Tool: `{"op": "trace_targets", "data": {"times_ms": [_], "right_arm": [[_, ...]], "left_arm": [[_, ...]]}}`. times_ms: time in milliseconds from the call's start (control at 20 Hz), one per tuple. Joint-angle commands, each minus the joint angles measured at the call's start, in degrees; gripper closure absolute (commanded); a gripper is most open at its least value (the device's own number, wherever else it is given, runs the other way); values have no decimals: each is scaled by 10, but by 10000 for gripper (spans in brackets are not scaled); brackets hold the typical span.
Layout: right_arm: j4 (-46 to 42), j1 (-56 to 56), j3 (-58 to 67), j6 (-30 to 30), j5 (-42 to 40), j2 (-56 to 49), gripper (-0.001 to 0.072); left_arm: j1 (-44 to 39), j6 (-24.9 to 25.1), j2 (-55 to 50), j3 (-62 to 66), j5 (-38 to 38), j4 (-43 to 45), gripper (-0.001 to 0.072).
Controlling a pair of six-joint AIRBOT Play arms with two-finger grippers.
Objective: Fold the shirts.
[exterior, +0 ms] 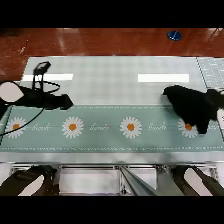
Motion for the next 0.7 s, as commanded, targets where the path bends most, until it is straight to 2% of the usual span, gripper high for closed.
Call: {"op": "trace_targets", "data": {"times_ms": [0, 150, 350, 400, 450, 650], "right_arm": [[60, 48, 155, -10, 21, 56, 682], [62, 113, 308, 3, 33, 67, 682], [50, 210, 442, 9, 28, 66, 682], [45, 233, 458, 8, 35, 66, 682], [45, 255, 464, 8, 47, 66, 682], [22, 376, 432, 23, 134, 56, 682]], "left_arm": [[62, -6, 35, 9, -47, 10, 198], [52, -6, 101, -52, -40, -7, 198], [50, -13, 159, -90, -4, -9, 198], [49, -41, 165, -90, -2, -13, 198], [49, -47, 168, -90, -2, -27, 198], [49, -47, 171, -90, 1, -32, 198]]}}
